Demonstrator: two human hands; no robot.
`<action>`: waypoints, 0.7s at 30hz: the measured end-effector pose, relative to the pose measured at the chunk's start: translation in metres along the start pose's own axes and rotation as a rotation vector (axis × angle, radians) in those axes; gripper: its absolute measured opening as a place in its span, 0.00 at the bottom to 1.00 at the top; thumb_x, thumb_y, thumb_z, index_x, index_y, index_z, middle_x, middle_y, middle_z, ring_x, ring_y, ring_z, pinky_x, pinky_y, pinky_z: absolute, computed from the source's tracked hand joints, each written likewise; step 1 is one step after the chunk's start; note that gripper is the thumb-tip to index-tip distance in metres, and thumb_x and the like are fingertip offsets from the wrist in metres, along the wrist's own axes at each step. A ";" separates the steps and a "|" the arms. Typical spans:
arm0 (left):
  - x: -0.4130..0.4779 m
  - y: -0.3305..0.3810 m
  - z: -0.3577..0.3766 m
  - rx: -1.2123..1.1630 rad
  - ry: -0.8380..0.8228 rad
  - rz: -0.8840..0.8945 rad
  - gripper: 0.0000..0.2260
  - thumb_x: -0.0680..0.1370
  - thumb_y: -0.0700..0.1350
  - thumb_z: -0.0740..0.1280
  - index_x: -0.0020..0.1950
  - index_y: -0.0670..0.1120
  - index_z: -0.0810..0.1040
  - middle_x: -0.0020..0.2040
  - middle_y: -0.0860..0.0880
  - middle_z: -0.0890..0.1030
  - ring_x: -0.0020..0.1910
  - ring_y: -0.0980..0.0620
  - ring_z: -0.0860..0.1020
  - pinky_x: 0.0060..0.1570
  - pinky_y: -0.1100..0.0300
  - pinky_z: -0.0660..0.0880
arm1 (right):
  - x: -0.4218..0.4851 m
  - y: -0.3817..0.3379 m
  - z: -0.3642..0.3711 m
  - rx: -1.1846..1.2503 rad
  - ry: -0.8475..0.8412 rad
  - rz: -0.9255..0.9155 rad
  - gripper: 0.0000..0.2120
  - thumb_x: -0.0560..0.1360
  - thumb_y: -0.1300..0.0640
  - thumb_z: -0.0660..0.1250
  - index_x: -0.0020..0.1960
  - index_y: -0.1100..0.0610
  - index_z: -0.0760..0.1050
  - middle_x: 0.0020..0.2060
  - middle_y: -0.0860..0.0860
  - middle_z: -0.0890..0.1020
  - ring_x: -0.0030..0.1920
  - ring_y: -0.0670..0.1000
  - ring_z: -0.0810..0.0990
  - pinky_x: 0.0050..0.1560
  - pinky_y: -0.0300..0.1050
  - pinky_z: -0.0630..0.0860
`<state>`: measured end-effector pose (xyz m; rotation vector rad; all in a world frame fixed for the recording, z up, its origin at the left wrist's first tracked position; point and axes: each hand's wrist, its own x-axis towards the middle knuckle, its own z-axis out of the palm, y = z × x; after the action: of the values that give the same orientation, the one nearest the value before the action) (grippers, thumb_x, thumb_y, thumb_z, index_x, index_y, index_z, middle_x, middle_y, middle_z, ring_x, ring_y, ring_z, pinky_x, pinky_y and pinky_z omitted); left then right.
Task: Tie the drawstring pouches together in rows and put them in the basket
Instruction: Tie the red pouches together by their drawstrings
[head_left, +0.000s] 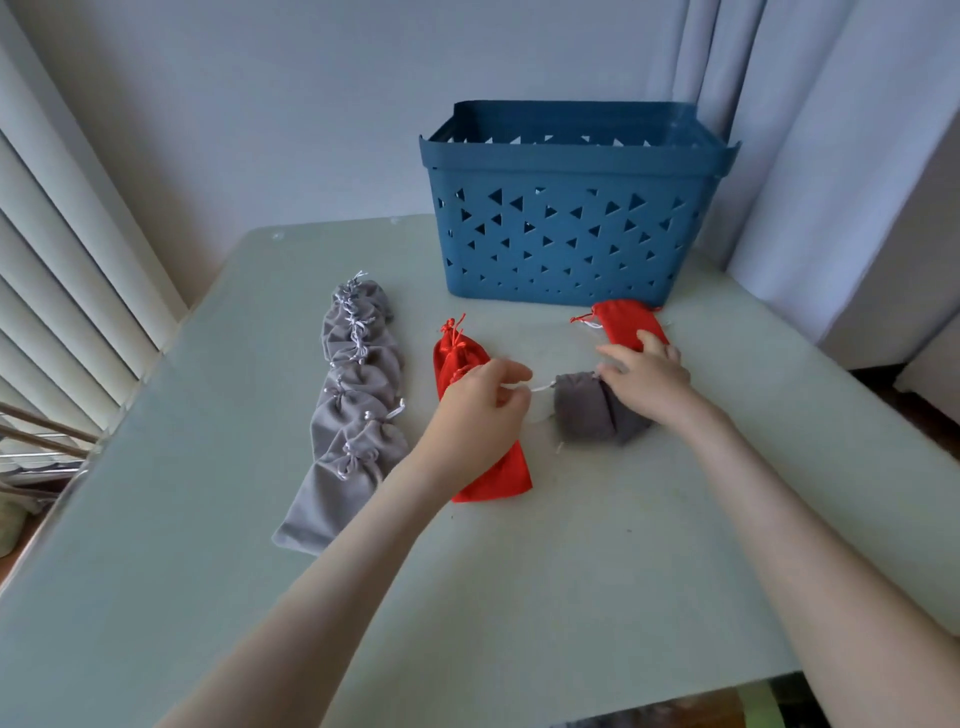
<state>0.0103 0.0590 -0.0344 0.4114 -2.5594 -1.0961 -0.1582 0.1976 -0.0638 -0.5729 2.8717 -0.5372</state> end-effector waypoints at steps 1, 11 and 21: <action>0.001 0.003 0.001 -0.010 0.001 -0.004 0.12 0.79 0.42 0.60 0.61 0.48 0.77 0.57 0.51 0.80 0.47 0.59 0.74 0.41 0.81 0.64 | 0.002 0.003 0.004 -0.023 -0.020 0.008 0.20 0.81 0.48 0.52 0.72 0.43 0.65 0.77 0.55 0.52 0.75 0.59 0.50 0.72 0.54 0.51; -0.001 -0.002 0.003 0.113 -0.034 0.048 0.11 0.79 0.41 0.61 0.59 0.46 0.78 0.48 0.51 0.76 0.47 0.54 0.74 0.42 0.71 0.62 | 0.004 0.008 -0.005 0.330 0.521 -0.159 0.18 0.76 0.71 0.55 0.64 0.68 0.72 0.63 0.61 0.75 0.62 0.60 0.71 0.61 0.41 0.64; -0.011 -0.011 -0.026 -0.493 -0.177 -0.111 0.11 0.81 0.46 0.60 0.53 0.45 0.82 0.53 0.48 0.83 0.53 0.56 0.80 0.60 0.64 0.72 | -0.047 -0.027 -0.027 1.471 0.072 -0.268 0.18 0.77 0.74 0.55 0.63 0.63 0.74 0.58 0.56 0.80 0.62 0.51 0.78 0.65 0.44 0.72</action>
<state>0.0327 0.0393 -0.0275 0.3412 -2.3103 -1.8130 -0.1126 0.2016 -0.0243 -0.5708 1.6325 -2.2911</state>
